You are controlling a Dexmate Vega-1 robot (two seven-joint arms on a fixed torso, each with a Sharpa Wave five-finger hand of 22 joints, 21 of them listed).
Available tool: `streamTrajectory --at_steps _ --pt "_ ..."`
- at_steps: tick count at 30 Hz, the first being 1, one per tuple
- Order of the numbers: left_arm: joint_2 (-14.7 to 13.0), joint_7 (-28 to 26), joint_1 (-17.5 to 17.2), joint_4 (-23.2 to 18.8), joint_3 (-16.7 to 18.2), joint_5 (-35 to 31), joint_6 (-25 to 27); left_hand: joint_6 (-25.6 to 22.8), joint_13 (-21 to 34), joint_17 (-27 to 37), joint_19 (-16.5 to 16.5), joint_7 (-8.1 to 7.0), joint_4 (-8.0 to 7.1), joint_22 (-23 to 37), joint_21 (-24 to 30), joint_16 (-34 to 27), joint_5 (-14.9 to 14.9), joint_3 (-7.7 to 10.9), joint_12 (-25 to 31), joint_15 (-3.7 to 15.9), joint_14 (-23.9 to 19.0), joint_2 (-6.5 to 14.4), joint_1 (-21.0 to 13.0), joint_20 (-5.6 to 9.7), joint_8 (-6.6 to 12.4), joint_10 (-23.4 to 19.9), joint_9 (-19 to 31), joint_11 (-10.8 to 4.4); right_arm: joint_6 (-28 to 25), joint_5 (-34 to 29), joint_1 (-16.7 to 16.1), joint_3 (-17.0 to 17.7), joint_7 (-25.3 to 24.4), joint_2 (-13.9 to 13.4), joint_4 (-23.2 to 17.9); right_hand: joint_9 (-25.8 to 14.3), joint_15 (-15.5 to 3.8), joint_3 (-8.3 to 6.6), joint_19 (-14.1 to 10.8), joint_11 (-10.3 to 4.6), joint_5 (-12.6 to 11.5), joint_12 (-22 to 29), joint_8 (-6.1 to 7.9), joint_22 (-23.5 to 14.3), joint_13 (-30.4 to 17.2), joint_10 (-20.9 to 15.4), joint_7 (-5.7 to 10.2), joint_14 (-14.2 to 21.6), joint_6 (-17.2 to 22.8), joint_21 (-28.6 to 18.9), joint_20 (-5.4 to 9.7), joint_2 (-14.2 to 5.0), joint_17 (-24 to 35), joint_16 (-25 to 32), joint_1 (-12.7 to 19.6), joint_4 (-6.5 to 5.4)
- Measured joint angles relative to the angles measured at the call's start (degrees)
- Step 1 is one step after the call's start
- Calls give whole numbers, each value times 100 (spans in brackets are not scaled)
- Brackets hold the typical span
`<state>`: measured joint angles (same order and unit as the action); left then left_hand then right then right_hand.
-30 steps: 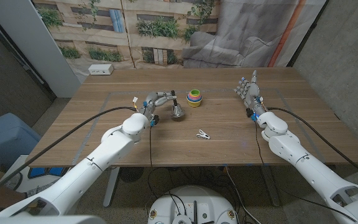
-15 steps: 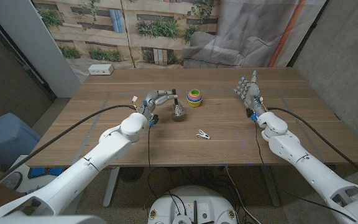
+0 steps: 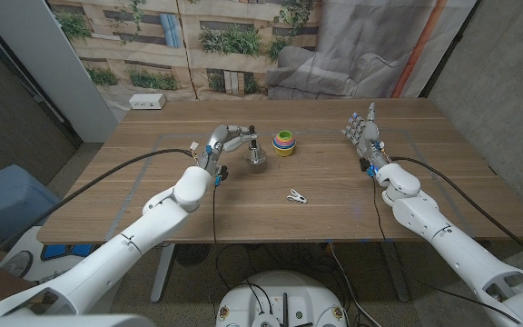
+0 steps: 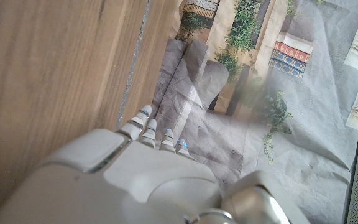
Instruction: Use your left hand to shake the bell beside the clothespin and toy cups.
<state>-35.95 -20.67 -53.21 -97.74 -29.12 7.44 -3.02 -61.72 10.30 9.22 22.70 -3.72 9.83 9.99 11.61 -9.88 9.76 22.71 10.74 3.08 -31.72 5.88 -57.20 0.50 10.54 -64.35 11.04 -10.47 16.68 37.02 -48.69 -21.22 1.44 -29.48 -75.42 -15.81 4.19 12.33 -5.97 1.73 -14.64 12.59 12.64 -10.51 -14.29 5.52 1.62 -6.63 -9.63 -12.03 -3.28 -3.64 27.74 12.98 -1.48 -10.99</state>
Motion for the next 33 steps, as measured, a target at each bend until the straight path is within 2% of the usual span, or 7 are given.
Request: streamTrajectory --at_steps 14,33 --pt "95 -42 64 525 45 -347 -625 11 -2 0 0 8 0 0 0 0 0 -1 -2 0 0 43 44 0 -29 41 4 -41 3 1 5 0 3 3 6 0 0 0 0 0 0 0 0 0 0 0 0 0 0 0 0 0 0 0 0 0" --pt "166 -43 108 987 118 -430 -932 54 -6 -15 0 -16 8 0 0 -1 -2 -10 -38 0 0 41 44 0 -13 62 0 -62 5 0 7 -3 4 4 7 0 0 0 0 0 0 0 0 0 0 0 0 0 0 0 0 0 0 0 0 0"
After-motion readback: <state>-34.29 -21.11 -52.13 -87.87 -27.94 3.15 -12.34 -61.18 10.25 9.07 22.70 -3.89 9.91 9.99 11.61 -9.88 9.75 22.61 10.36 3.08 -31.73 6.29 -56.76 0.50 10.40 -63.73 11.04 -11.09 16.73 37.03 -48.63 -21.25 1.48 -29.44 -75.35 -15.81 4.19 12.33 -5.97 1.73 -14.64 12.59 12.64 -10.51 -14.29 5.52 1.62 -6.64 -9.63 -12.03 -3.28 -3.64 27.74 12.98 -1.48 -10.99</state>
